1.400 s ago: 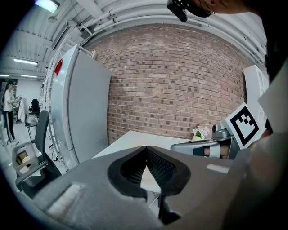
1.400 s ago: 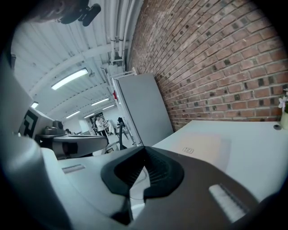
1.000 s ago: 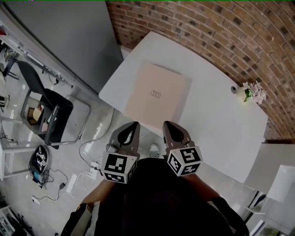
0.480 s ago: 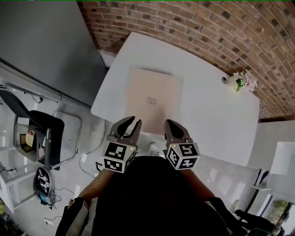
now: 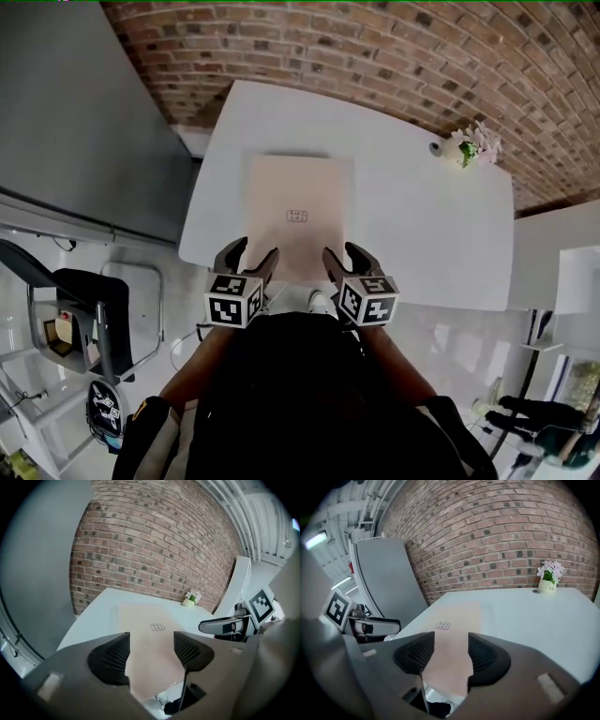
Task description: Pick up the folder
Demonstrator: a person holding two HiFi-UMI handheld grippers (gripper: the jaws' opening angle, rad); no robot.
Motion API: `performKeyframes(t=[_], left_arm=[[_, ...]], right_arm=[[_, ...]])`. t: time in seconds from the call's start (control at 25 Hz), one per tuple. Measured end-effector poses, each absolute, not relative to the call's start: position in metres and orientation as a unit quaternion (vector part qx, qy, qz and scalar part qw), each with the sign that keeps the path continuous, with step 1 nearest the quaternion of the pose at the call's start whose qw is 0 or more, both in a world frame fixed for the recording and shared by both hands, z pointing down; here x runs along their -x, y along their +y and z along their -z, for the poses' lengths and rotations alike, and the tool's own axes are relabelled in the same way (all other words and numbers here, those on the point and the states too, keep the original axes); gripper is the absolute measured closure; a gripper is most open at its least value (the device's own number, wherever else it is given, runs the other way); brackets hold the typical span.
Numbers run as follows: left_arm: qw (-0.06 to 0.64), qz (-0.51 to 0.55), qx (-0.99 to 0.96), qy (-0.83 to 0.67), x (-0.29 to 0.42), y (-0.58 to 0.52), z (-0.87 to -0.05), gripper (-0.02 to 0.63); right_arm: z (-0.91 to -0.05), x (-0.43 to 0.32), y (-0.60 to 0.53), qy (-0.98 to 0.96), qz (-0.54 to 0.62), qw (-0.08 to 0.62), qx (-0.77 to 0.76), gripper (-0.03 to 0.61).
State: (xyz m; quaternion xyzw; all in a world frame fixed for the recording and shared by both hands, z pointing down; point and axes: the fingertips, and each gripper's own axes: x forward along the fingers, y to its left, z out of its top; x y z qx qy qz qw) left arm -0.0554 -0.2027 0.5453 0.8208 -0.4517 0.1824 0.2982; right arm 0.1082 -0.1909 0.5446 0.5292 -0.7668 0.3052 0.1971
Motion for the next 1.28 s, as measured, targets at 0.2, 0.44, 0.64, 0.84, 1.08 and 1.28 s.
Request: performKeyframes(t=[0.2,0.44,0.64,0.84,1.08,1.28], left_arm=[[0.340,-0.196,-0.811,-0.433,0.052,-0.206,-0.573,0.267],[0.372,-0.211,-0.800,-0.421,0.048,-0.206,-0.600,0.206],[0.395,-0.216,-0.786,-0.425,0.053,-0.208,-0.614,0.178],[0.411,-0.223,-0.776,-0.422,0.055,-0.204,-0.631,0.178],[0.418,-0.234,-0.776,-0.411,0.051,-0.197,-0.640,0.178],[0.427,-0.234,-0.776,-0.400,0.044,-0.196,-0.643,0.179]], right_arm=[[-0.568,-0.118,-0.192,-0.746,-0.338,0.218,-0.532,0.285],[-0.590,-0.117,-0.192,-0.739,-0.379,0.218,-0.512,0.196],[-0.601,-0.117,-0.198,-0.743,-0.397,0.207,-0.498,0.144],[-0.613,-0.115,-0.202,-0.743,-0.410,0.215,-0.483,0.135],[-0.627,-0.117,-0.205,-0.736,-0.425,0.225,-0.476,0.135],[-0.635,-0.113,-0.205,-0.739,-0.429,0.236,-0.463,0.138]])
